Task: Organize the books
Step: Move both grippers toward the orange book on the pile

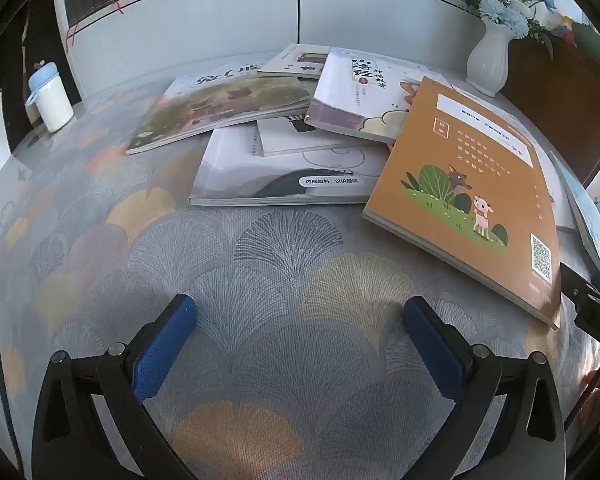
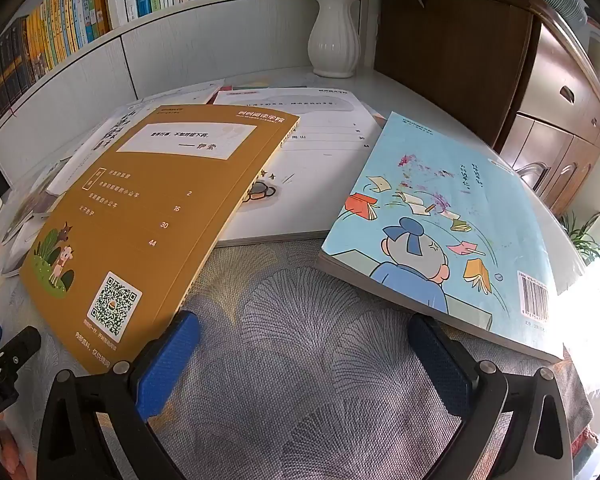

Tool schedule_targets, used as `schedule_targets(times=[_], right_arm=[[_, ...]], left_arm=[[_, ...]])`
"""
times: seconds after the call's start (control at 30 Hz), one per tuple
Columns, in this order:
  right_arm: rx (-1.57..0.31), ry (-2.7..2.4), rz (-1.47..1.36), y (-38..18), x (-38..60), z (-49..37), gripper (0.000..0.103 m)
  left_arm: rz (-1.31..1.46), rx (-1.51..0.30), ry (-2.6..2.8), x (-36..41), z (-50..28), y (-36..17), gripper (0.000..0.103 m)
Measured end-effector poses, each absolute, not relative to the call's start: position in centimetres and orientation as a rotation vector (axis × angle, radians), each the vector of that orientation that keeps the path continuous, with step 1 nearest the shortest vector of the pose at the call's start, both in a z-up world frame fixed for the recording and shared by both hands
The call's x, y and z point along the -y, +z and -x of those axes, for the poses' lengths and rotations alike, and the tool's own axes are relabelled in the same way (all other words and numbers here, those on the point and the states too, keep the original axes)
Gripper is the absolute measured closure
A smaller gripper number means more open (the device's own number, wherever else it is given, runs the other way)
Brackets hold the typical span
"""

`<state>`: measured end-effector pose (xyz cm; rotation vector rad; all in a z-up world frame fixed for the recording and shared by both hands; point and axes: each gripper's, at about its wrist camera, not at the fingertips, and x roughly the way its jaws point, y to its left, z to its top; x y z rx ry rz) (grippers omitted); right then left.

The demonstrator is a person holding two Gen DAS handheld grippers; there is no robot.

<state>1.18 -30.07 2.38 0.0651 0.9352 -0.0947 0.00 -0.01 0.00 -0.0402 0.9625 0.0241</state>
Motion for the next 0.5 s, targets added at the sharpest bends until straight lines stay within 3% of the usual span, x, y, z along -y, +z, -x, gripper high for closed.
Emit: schedule_targets(times=[0.5], right_arm=[[-0.935, -0.094, -0.066, 2.38, 30.07, -1.18, 0.000]], left_arm=[[0.036, -0.970, 0.024, -0.01, -0.03, 0.02, 0.000]])
